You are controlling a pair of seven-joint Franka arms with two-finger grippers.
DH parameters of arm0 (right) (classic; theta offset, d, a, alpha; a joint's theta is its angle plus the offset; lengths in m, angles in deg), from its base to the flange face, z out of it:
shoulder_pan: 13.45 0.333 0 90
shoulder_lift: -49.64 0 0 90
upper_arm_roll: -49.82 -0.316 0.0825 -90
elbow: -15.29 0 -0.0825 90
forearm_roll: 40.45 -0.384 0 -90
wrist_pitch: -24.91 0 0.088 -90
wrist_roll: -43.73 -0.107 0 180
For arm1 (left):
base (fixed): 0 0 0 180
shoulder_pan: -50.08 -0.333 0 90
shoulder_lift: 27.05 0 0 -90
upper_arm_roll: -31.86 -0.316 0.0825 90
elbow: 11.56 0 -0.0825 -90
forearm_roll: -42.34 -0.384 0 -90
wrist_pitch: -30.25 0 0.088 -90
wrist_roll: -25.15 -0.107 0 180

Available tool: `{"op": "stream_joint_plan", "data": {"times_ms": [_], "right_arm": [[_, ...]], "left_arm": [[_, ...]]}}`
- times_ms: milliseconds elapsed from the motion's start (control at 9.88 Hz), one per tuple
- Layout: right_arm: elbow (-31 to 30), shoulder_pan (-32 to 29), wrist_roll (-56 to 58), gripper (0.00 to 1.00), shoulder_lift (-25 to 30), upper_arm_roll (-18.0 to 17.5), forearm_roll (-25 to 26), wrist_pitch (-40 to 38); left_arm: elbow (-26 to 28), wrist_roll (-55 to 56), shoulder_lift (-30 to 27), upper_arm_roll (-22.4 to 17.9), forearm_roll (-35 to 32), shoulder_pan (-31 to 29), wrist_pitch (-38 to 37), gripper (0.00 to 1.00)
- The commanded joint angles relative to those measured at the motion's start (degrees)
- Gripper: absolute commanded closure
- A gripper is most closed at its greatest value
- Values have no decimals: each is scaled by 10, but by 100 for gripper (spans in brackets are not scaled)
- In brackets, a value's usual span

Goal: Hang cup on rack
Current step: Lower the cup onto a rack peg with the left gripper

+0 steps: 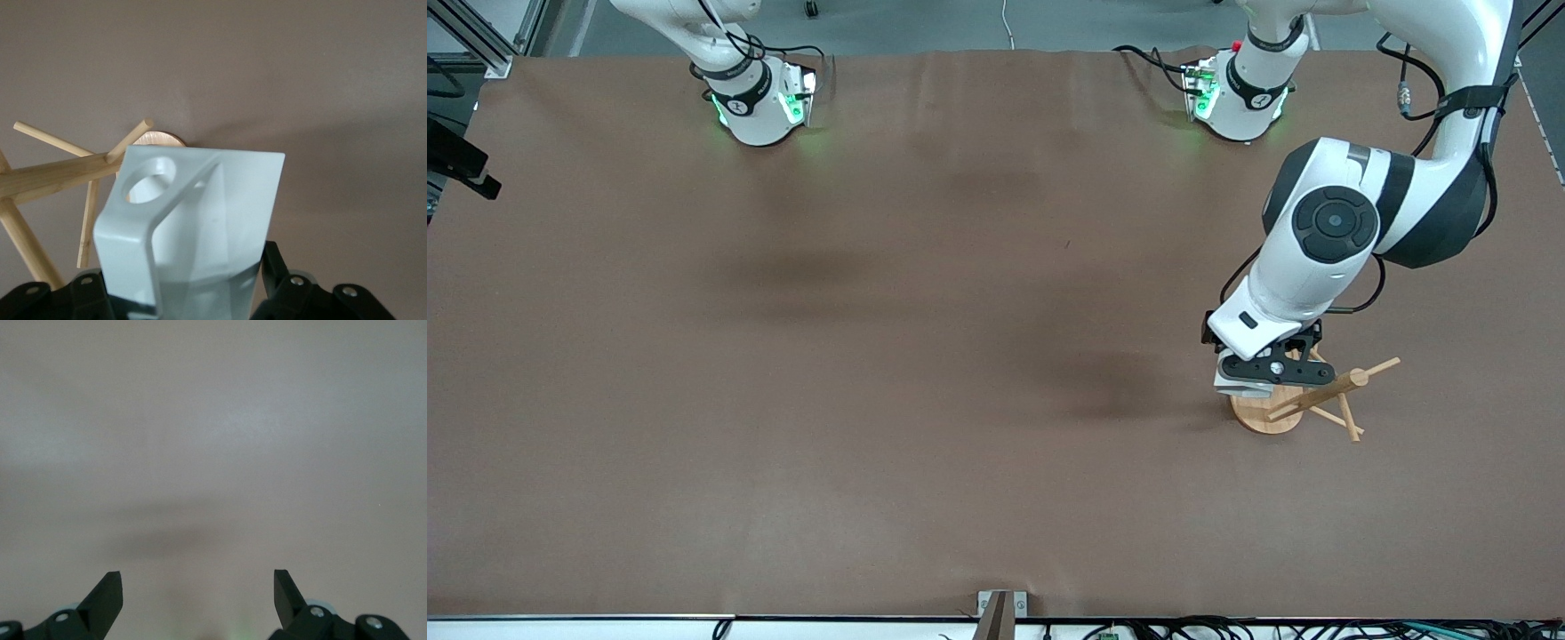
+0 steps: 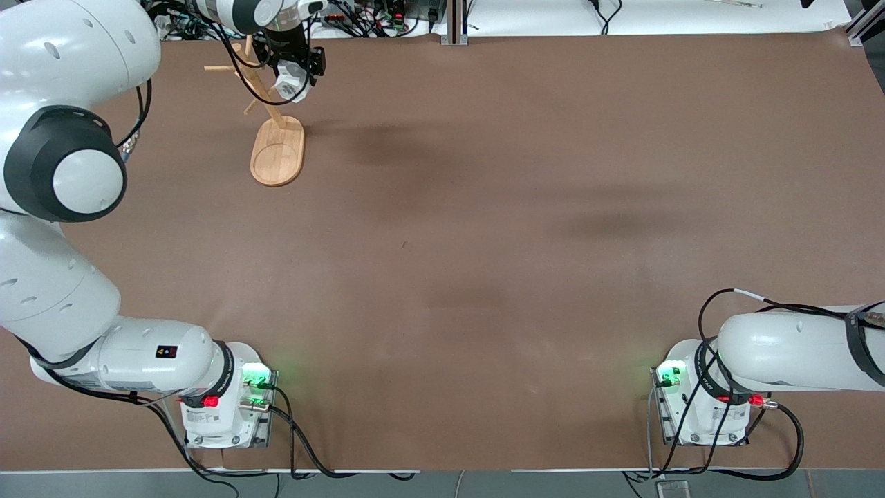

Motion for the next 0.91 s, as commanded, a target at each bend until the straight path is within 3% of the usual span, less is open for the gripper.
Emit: {"op": "stream_joint_plan", "data": {"times_ms": [0, 101, 304, 810], "right_arm": [[-20, 18, 2, 0, 12, 13, 2, 11], [-12, 20, 7, 0, 10, 17, 2, 11], [17, 65, 25, 0, -7, 67, 1, 9], [60, 54, 27, 0, -60, 65, -12, 9]], "left_arm": [[29, -4, 1, 6, -6, -7, 11, 87], [35, -4, -2, 8, -6, -6, 10, 87], [45, -4, -12, 9, -6, -6, 7, 87], [95, -47, -57, 10, -6, -13, 9, 87]]}}
